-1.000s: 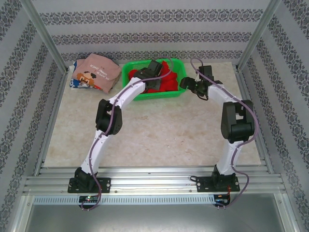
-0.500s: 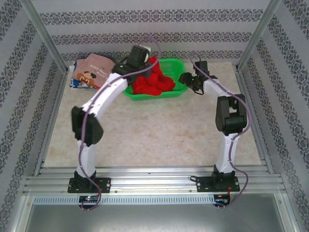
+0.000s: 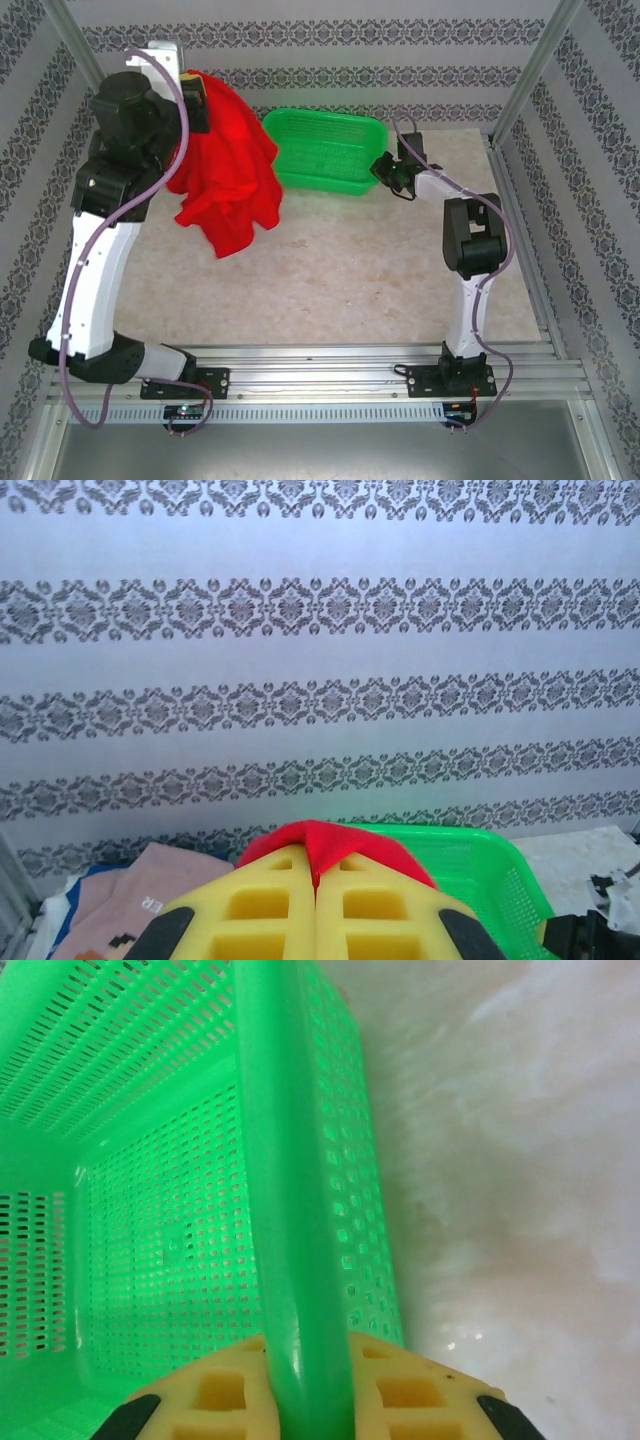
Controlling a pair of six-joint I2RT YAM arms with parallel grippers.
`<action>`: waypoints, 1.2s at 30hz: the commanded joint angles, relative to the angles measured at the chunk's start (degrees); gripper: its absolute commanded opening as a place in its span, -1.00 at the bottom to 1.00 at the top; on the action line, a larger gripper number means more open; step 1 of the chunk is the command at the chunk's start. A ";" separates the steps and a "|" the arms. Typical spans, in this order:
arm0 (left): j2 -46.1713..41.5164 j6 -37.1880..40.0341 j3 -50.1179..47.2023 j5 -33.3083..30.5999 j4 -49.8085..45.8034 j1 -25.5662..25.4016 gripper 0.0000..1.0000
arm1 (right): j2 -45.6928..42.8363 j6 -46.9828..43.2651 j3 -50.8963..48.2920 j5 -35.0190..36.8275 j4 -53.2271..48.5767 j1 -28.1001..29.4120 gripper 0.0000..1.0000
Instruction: Fold and stack the t-shirts
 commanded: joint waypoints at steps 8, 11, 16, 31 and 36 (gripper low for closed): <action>-0.12 -2.64 -10.25 3.96 3.22 -0.18 -1.00 | -26.51 18.62 -26.84 20.75 0.74 -3.73 -1.00; 0.20 -2.55 -14.26 2.44 5.85 -2.49 -1.00 | -34.98 22.63 -34.53 27.61 -0.86 -4.16 -1.00; 2.47 -1.38 -19.58 1.19 10.38 -7.02 -1.00 | -44.78 27.97 -40.65 36.16 -7.21 -4.68 -1.00; 3.61 -1.82 -22.99 1.23 11.69 -10.68 -1.00 | -58.00 40.79 -52.88 49.39 -11.94 -7.78 -1.00; 2.94 -2.43 -24.83 2.19 10.94 -10.76 -1.00 | -52.96 37.22 -52.00 44.21 -4.93 -11.91 -1.00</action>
